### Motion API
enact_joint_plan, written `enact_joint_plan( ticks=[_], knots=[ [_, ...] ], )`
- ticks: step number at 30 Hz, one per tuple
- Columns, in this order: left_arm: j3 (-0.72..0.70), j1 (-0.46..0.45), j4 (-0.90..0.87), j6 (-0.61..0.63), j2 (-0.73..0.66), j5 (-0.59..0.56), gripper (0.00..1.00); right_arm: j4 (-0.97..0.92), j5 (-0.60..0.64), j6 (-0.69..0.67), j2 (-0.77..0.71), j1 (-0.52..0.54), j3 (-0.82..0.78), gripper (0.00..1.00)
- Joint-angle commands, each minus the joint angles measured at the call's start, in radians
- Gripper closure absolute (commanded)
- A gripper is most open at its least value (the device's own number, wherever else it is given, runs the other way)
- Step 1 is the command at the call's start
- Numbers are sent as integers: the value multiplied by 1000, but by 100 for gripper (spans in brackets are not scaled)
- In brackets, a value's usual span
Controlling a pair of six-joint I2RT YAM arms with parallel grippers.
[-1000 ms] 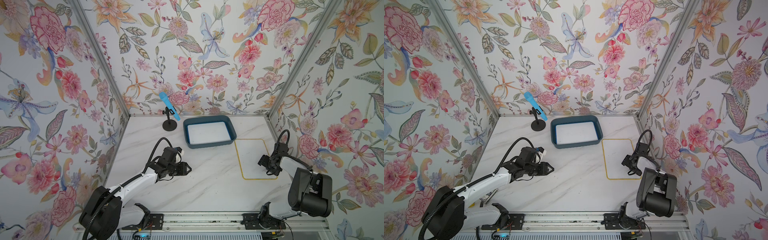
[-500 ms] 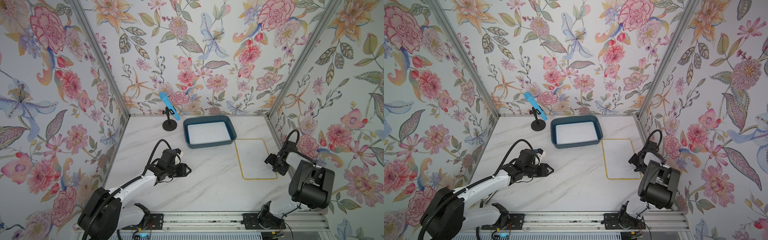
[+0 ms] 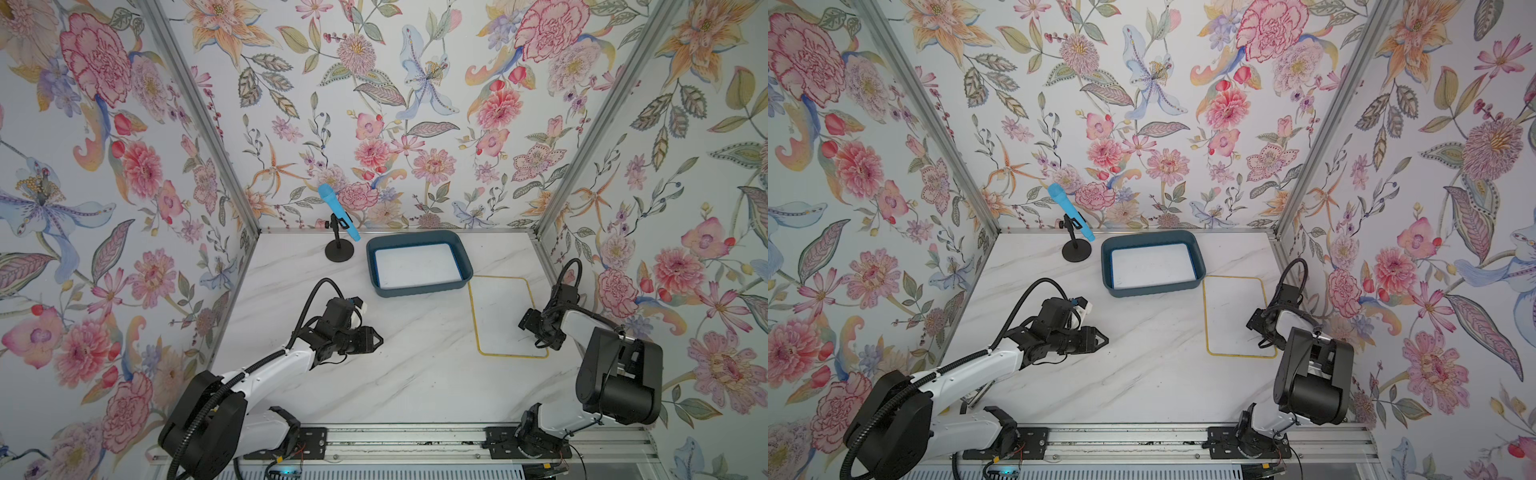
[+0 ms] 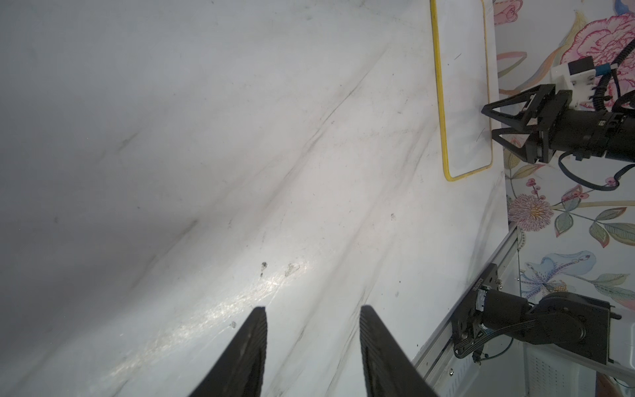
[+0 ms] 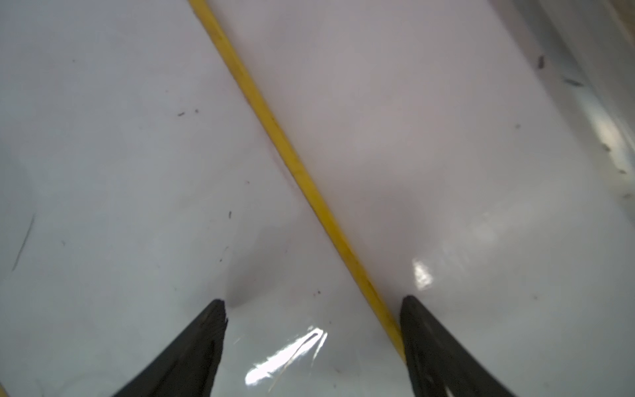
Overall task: Put the whiteboard into the storage box
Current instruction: Move the whiteboard to the center of the board.
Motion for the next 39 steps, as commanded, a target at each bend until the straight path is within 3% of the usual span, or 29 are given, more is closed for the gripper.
enact_joint_plan(
  ticks=[1, 10, 15, 16, 22, 26, 30, 35, 39],
  knots=[
    [3, -2, 13, -16, 0, 9, 53, -117, -66, 49, 6, 124, -46, 20],
    [-19, -5, 44, -30, -8, 8, 53, -199, -126, 123, -96, 399, -116, 19],
    [-39, -5, 99, -56, 16, 25, 53, -188, -111, 190, -53, 599, -148, 19],
    [-39, -6, 106, -60, 23, 24, 53, -213, -70, 202, -33, 663, -126, 20],
    [-47, -6, 142, -98, 52, 20, 53, -221, -110, 264, -22, 932, -66, 21],
    [-36, -6, 153, -114, 103, 23, 53, -330, -121, 218, -50, 1012, 60, 21],
    [-23, -11, 178, -130, 134, 22, 53, -375, -101, 188, -153, 940, 119, 20],
    [8, -39, 248, -178, 188, 13, 53, -377, -97, 77, -187, 594, 211, 21],
    [87, -87, 257, -189, 272, 8, 53, -377, -10, -3, -126, 416, 347, 21]
  ],
)
